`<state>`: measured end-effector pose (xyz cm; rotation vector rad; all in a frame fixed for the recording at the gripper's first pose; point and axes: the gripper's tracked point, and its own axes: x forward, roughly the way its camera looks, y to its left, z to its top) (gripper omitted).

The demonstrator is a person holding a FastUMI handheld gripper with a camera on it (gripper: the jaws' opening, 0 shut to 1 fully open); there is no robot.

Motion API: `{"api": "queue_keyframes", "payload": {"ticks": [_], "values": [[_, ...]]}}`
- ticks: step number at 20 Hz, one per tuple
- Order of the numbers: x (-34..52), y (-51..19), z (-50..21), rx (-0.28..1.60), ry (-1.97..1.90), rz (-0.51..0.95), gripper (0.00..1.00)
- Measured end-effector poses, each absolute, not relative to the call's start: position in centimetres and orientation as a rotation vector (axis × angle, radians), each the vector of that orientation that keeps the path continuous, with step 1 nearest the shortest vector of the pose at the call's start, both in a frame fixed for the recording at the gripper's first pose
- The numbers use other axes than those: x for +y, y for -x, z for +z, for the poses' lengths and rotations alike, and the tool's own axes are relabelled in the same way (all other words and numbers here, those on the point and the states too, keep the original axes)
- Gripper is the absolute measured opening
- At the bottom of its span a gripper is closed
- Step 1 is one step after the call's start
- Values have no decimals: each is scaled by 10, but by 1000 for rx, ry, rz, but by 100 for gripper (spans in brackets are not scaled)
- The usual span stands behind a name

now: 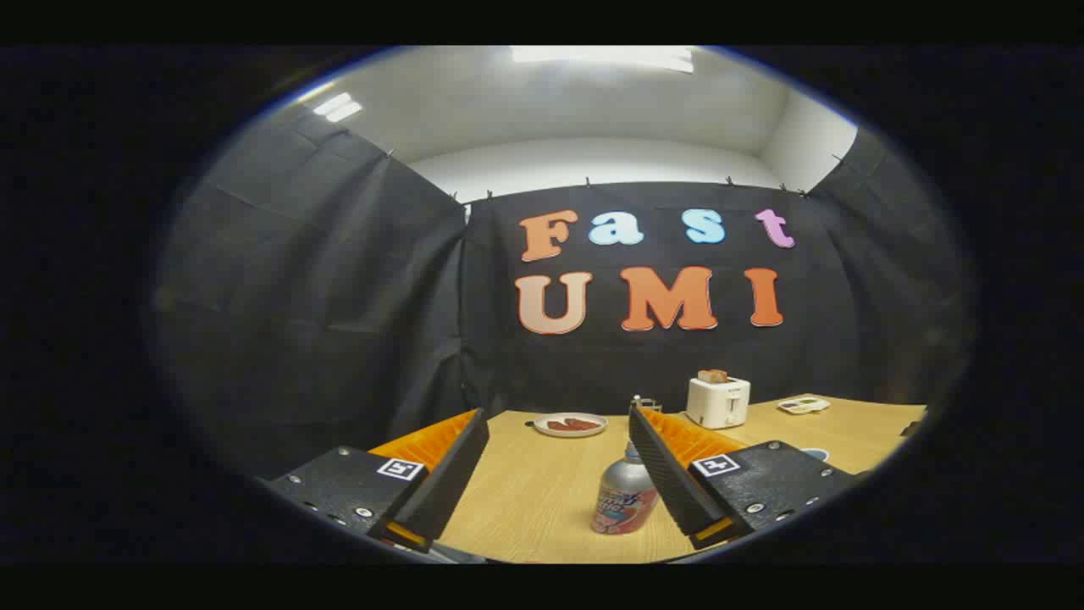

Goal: Take the bottle from table, then pour the juice into the cup, finally place the bottle on the coaster

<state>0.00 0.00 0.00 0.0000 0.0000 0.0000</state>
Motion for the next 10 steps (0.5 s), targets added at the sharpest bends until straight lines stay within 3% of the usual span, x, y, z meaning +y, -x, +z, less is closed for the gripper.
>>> {"api": "queue_keyframes", "payload": {"ticks": [10], "values": [[1,4,0,27,-4,-14,99]]}}
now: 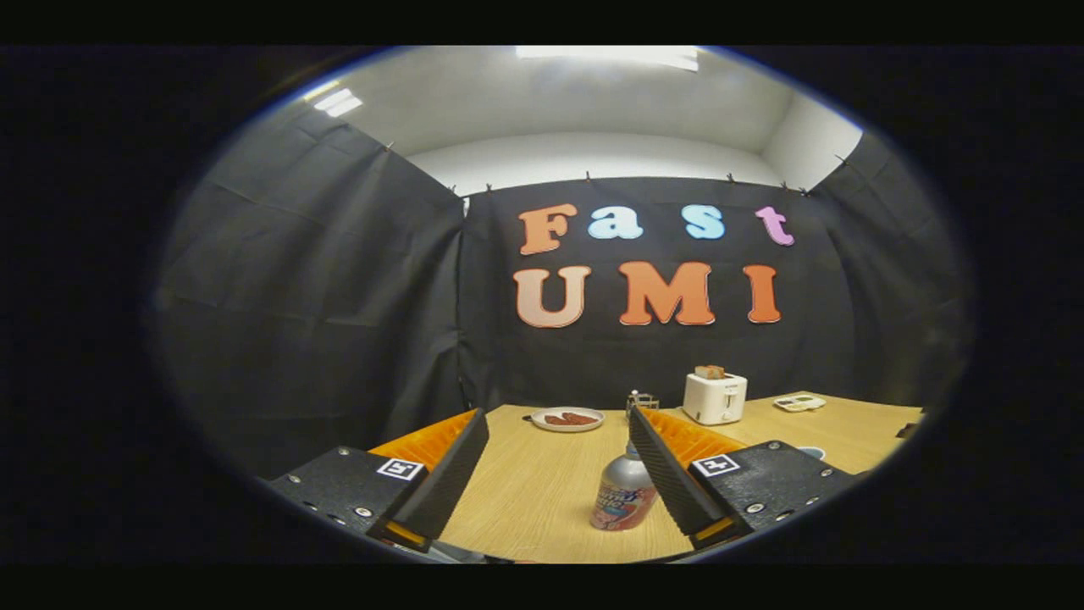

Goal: Take the bottle from table, then pour the juice into the cup, finally place the bottle on the coaster

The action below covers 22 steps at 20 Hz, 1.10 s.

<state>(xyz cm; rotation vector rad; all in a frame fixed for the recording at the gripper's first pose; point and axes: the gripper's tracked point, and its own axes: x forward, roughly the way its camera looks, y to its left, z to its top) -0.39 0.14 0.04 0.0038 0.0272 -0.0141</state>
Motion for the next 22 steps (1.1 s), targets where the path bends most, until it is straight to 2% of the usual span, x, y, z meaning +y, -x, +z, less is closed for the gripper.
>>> {"api": "queue_keyframes", "payload": {"ticks": [11,22], "values": [[-24,14,6,62,17,-111,99],[-58,1,-39,180,-29,-184,99]]}}
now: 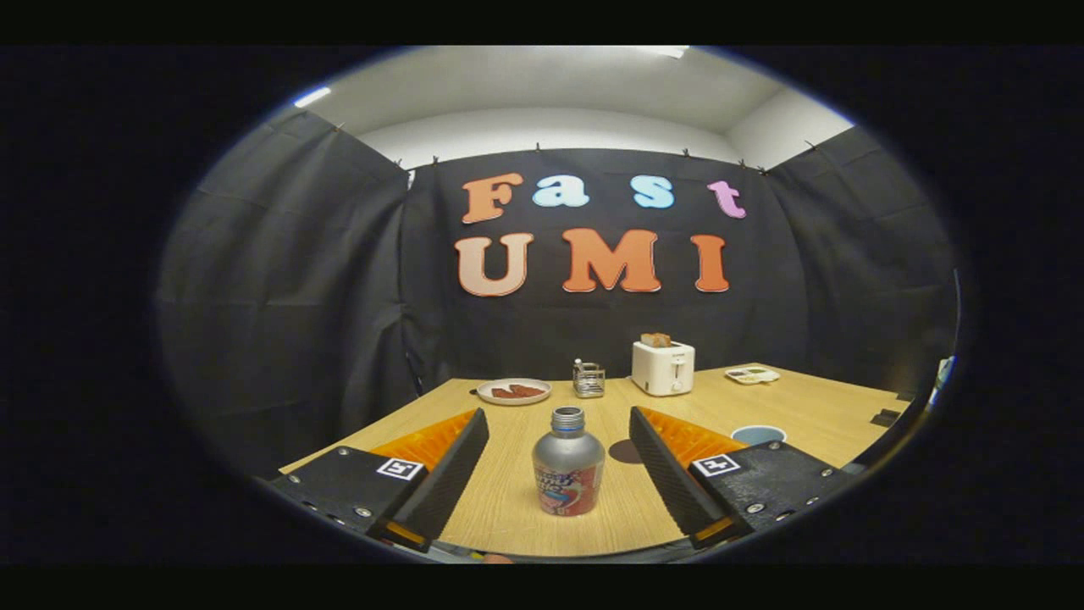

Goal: Take the bottle from table, then pour the juice into the cup, finally place the bottle on the coaster

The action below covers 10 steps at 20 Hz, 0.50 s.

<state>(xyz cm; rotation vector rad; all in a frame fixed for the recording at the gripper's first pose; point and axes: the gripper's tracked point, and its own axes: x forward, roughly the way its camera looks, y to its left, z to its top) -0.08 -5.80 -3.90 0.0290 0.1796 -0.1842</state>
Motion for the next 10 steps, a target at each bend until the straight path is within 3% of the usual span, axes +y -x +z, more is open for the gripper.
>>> {"api": "queue_keyframes", "payload": {"ticks": [10], "values": [[-69,-14,-98,314,-61,-193,99]]}}
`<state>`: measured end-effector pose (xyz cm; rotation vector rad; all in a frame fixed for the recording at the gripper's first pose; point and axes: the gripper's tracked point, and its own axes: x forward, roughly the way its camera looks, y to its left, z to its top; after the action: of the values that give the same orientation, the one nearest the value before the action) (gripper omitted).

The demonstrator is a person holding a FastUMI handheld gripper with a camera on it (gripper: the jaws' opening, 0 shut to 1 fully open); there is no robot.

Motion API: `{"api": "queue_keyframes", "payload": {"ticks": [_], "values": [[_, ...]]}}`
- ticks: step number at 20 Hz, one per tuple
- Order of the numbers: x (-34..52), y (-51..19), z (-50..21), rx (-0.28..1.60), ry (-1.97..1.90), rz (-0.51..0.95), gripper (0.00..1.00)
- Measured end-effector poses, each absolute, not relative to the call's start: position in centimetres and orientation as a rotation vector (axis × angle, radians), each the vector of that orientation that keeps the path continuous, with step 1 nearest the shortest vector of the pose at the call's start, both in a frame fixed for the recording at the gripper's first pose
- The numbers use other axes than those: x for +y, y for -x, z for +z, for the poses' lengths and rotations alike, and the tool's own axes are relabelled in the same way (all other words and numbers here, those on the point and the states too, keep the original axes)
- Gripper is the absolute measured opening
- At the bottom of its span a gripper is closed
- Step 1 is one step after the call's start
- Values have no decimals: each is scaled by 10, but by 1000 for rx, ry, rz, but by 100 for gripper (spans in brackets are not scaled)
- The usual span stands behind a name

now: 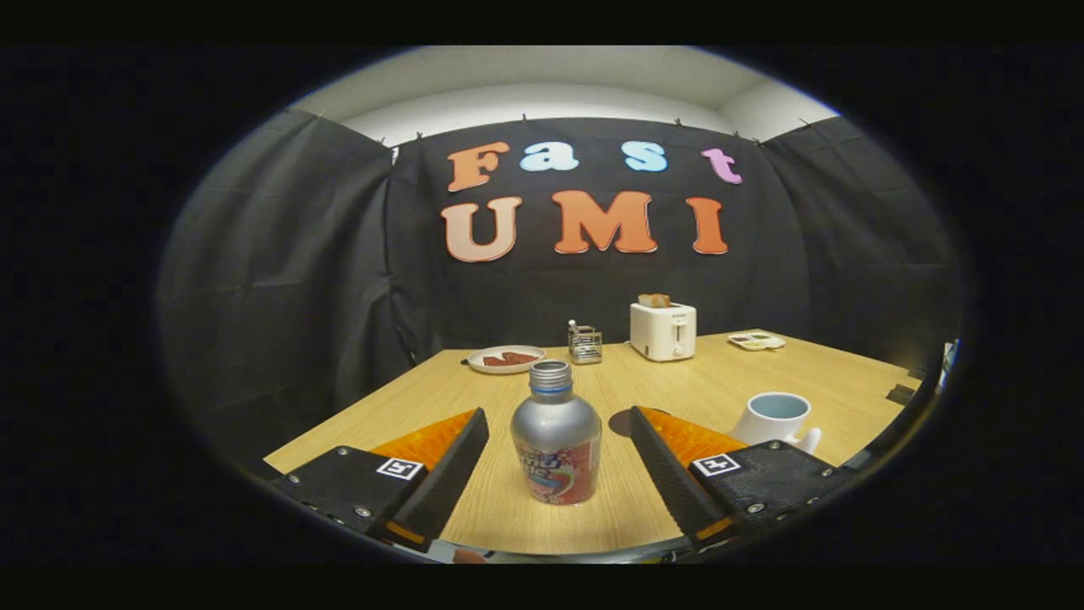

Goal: Take the bottle from table, then pour the juice into the cup, finally place the bottle on the coaster

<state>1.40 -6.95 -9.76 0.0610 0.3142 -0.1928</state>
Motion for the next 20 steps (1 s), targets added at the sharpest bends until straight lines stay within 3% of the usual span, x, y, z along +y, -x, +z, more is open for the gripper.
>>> {"api": "queue_keyframes", "payload": {"ticks": [17,20], "values": [[-67,-30,-162,454,-46,-198,99],[-70,-31,-163,458,-39,-207,77]]}}
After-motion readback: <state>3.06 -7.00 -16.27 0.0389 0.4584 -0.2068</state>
